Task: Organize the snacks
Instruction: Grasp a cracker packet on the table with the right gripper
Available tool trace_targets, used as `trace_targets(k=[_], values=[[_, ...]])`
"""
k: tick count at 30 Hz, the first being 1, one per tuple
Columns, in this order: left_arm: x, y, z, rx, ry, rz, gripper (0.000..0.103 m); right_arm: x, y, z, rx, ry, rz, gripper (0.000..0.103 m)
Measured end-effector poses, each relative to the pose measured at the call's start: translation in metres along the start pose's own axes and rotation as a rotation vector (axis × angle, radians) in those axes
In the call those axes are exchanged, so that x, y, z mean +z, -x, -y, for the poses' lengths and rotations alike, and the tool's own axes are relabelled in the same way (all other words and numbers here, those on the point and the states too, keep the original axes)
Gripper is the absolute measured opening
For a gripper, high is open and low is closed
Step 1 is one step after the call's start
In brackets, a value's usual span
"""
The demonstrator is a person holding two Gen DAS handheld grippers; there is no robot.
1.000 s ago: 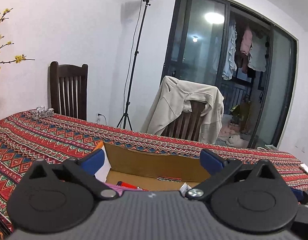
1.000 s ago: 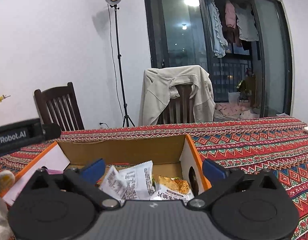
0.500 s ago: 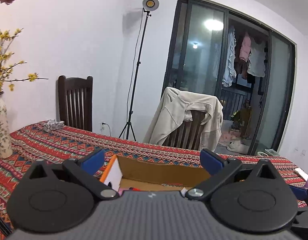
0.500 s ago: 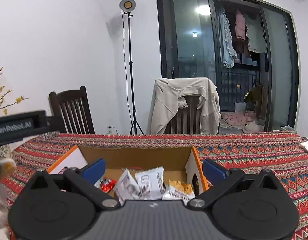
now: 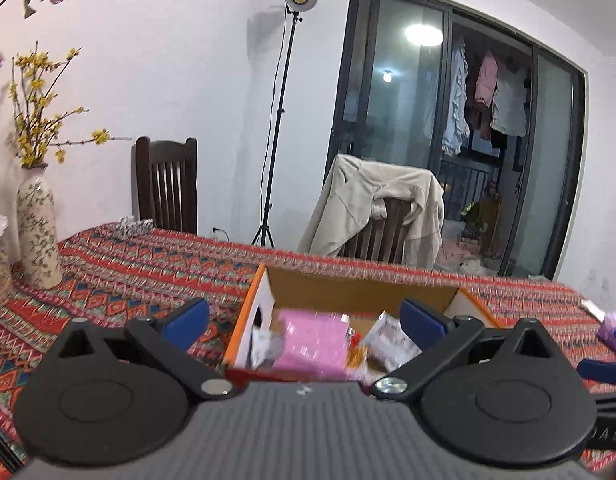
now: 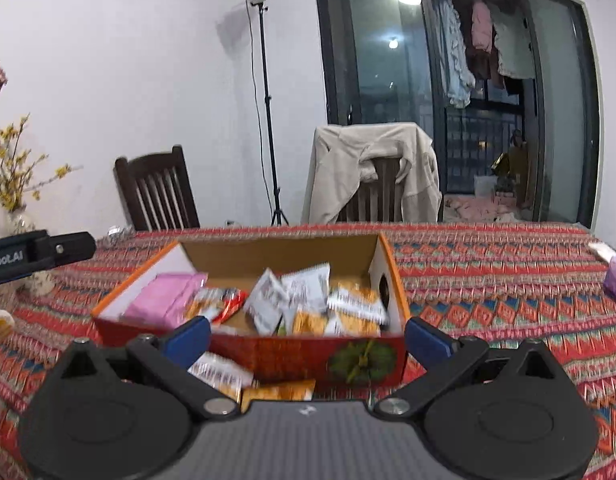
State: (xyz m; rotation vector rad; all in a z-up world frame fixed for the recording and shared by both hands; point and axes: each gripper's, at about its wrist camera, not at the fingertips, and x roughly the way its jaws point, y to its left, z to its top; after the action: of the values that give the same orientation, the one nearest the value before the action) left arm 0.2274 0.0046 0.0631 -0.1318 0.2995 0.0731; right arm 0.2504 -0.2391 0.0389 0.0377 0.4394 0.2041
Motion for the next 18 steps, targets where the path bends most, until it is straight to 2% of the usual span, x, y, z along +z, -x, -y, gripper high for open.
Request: trace_targets(k=[6, 10, 18], values=[[-0.025, 0.015, -0.025, 0.004, -0.017, -0.037, 0.103, -0.018, 0.004, -0.009, -0.017, 0.036, -0.059, 0.103], [-0.033, 0.017, -0.042, 0.006, -0.012, -0.037, 0.103, -0.025, 0.002, -0.014, -0.035, 0.057, -0.084, 0.097], [-0.050, 0.007, -0.071, -0.026, 0.069, -0.020, 0.103, -0.032, -0.020, -0.029, -0.062, 0.093, -0.143, 0.091]])
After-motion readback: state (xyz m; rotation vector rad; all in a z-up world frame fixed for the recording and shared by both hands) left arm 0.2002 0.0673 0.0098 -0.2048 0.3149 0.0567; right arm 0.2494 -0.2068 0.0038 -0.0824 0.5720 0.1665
